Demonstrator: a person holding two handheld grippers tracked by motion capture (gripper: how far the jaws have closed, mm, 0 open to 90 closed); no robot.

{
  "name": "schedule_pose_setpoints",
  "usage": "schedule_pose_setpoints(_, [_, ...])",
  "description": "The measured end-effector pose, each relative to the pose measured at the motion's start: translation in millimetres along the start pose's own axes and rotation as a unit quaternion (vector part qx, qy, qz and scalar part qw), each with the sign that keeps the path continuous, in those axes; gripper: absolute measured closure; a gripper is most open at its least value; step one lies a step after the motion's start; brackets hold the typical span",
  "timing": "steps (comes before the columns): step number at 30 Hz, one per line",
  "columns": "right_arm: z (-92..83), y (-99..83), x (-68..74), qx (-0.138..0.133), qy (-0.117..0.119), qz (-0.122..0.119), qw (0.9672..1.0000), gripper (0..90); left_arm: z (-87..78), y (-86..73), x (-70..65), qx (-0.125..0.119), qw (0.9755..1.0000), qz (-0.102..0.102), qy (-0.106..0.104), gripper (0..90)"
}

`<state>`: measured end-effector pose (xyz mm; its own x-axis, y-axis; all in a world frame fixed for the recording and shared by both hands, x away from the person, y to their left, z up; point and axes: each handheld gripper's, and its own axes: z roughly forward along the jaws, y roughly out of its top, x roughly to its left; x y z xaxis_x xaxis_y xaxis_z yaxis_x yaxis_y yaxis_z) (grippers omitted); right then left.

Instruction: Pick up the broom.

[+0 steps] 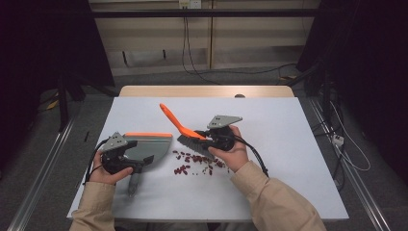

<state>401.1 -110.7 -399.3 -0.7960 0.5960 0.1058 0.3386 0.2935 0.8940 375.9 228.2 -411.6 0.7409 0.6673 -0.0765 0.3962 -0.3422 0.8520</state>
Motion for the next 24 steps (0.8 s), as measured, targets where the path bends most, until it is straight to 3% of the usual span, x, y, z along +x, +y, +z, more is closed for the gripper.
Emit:
schedule_pose_setpoints(2, [-2.8,0.3,5.0,-0.002,-0.017,0.009,0.9998,71.3,0.5,-0.1,-0.2,-0.001,1.0000,0.002,-0.002,9.3])
schedule_pose_setpoints(7, [-8.1,-2.3,12.9,-0.014,-0.042,0.058,0.9973,71.3,-1.3,0.0,-1.4,-0.007,1.0000,0.001,-0.007,8.3])
schedule_pose_setpoints(10, [-8.8,-5.4,17.3,-0.021,-0.048,0.082,0.9953,71.3,-3.1,-1.0,-1.9,-0.009,0.9999,0.000,-0.005,7.6])
schedule_pose_setpoints(24, [3.5,-14.6,37.6,-0.010,-0.053,0.096,0.9939,71.3,-8.5,-3.3,-4.7,-0.006,0.9998,0.017,-0.005,7.5])
